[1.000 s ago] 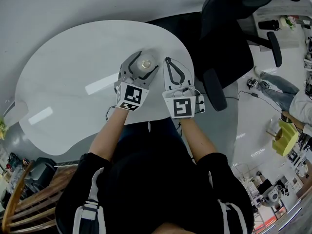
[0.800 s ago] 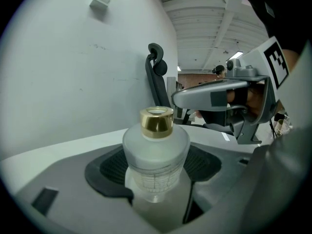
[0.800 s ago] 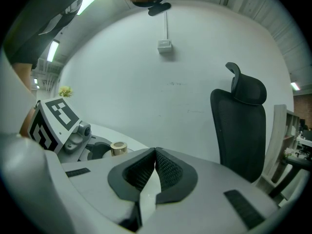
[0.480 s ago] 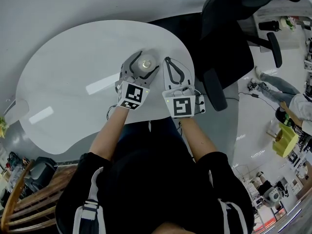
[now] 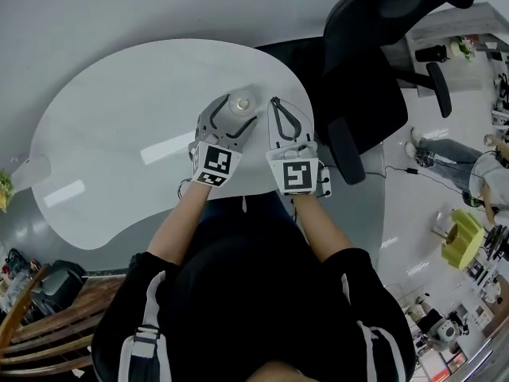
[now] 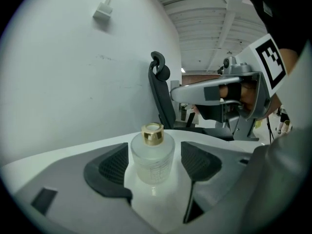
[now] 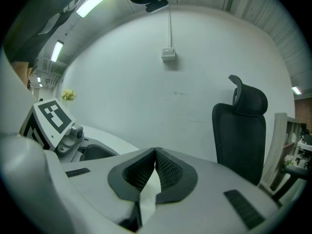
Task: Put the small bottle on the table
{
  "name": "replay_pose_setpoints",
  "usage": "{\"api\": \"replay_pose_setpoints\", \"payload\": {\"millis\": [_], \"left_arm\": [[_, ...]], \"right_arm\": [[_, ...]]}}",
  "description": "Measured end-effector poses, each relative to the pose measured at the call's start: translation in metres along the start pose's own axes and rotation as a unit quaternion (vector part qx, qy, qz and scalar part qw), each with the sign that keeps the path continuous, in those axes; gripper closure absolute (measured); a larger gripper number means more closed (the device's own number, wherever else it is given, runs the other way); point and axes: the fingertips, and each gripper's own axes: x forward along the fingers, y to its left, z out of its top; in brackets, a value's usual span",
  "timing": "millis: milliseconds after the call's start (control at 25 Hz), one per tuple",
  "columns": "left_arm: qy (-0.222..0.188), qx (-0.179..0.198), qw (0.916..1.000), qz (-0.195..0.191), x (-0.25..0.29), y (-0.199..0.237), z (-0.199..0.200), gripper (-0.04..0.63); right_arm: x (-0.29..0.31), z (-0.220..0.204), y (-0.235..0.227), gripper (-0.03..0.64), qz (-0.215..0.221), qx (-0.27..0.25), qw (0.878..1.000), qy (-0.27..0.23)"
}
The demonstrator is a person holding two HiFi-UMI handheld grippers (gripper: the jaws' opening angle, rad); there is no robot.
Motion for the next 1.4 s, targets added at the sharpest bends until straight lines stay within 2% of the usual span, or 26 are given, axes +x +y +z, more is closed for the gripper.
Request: {"api": "replay_pose_setpoints", "payload": {"millis": [160,200,320,400,480,640,1000,1160,1400], "left_arm": [[-0.029,-0.01,0.9992,0.025,-0.02,0.005,0.022,0.261],[-0.037,-0.012,0.9987,0.034,-0.027,0.006,0.028,0.284],[-0.066,-0.008,0.9957,0.065,-0.055,0.012,0.049,0.46],[-0.082,-0.01,0.9932,0.082,-0.071,0.015,0.063,0.535],[-0.091,-0.014,0.9911,0.096,-0.085,0.014,0.076,0.574],[-0.103,-0.025,0.9873,0.118,-0.112,0.01,0.102,0.588],[-0.153,-0.038,0.9784,0.134,-0.169,-0.002,0.154,0.588],[-0.158,-0.061,0.9752,0.143,-0.19,-0.007,0.167,0.588],[-0.173,-0.062,0.9719,0.147,-0.212,-0.015,0.18,0.588]], "right_arm": [[-0.011,0.016,0.006,0.595,0.002,-0.003,1.0,-0.005],[-0.015,0.02,0.009,0.595,0.002,-0.002,1.0,-0.001],[-0.025,0.037,0.021,0.595,0.005,-0.008,1.0,-0.018],[-0.032,0.051,0.026,0.595,0.005,-0.009,0.999,-0.031],[-0.041,0.06,0.027,0.595,0.001,-0.002,1.0,-0.026],[-0.056,0.084,0.03,0.595,-0.002,-0.003,0.999,-0.052],[-0.094,0.132,0.027,0.597,-0.021,-0.011,0.997,-0.08],[-0.109,0.15,0.023,0.597,-0.034,-0.01,0.995,-0.092],[-0.13,0.164,0.026,0.597,-0.047,-0.023,0.994,-0.095]]}}
